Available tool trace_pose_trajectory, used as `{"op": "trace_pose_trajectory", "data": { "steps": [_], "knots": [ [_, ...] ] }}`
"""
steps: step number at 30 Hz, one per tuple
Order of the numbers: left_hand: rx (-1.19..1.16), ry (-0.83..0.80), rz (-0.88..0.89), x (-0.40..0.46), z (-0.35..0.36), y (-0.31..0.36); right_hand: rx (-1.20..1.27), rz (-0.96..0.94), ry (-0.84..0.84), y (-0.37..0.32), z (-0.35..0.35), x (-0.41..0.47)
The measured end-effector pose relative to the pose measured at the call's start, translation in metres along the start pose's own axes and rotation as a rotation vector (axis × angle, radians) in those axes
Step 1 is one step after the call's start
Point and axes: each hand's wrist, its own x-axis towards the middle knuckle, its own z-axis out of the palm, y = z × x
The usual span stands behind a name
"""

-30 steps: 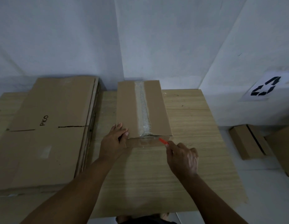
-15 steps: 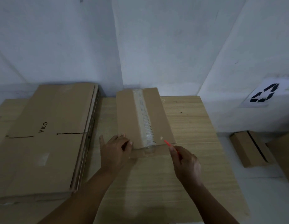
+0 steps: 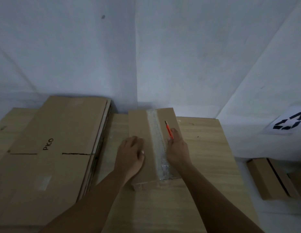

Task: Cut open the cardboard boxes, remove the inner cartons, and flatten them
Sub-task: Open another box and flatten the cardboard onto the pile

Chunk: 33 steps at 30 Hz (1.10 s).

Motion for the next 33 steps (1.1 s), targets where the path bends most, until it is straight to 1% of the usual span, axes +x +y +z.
{"op": "trace_pose_trajectory", "data": {
  "steps": [1, 3, 4, 9, 15, 27, 33],
  "knots": [
    [-0.002, -0.045, 0.032, 0.002, 0.005, 0.001, -0.027, 0.008, -0.02, -0.006, 0.002, 0.011],
    [0.002, -0.136, 0.037, 0.001, 0.016, 0.003, -0.09, 0.028, -0.031, -0.016, 0.006, 0.032],
    [0.007, -0.142, 0.033, -0.001, 0.02, 0.003, -0.133, 0.029, -0.026, -0.019, 0.009, 0.041],
    [-0.017, -0.095, 0.045, -0.001, 0.027, 0.0, -0.295, -0.023, -0.053, -0.027, 0.028, 0.084],
    [-0.059, -0.102, 0.019, -0.001, 0.03, -0.001, -0.337, -0.001, -0.075, -0.033, 0.052, 0.113],
    [-0.101, -0.103, 0.012, 0.0, 0.029, -0.002, -0.44, 0.013, -0.107, -0.04, 0.064, 0.117],
    [-0.068, -0.118, -0.024, 0.0, 0.029, 0.0, -0.484, 0.025, -0.197, -0.049, 0.055, 0.116]
  ]
}}
